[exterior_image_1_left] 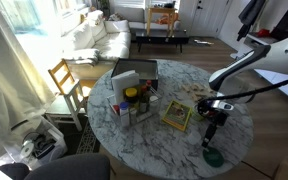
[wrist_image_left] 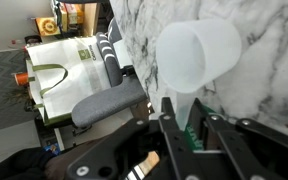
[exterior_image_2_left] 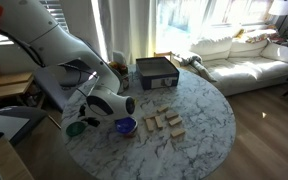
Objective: Pour the transparent measuring cup is content into the open container
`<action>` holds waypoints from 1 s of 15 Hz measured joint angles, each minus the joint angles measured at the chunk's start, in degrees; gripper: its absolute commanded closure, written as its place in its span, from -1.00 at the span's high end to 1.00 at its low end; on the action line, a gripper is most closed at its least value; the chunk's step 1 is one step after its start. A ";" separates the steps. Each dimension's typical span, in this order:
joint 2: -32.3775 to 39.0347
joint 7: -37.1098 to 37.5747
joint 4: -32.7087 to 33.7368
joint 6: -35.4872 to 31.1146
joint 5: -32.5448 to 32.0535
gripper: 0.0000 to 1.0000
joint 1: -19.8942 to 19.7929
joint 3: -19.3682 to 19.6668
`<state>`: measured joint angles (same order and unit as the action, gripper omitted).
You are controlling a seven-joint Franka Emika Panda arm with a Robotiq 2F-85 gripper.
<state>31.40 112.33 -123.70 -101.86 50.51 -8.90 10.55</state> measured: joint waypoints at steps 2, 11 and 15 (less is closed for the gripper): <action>0.04 0.13 0.19 0.00 0.00 0.44 0.00 0.07; -2.58 0.02 0.73 -0.93 0.00 1.00 0.03 0.83; -8.52 -0.45 -0.66 -1.94 -0.03 1.00 0.14 1.31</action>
<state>22.88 111.89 -124.36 -103.80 50.49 -8.77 11.86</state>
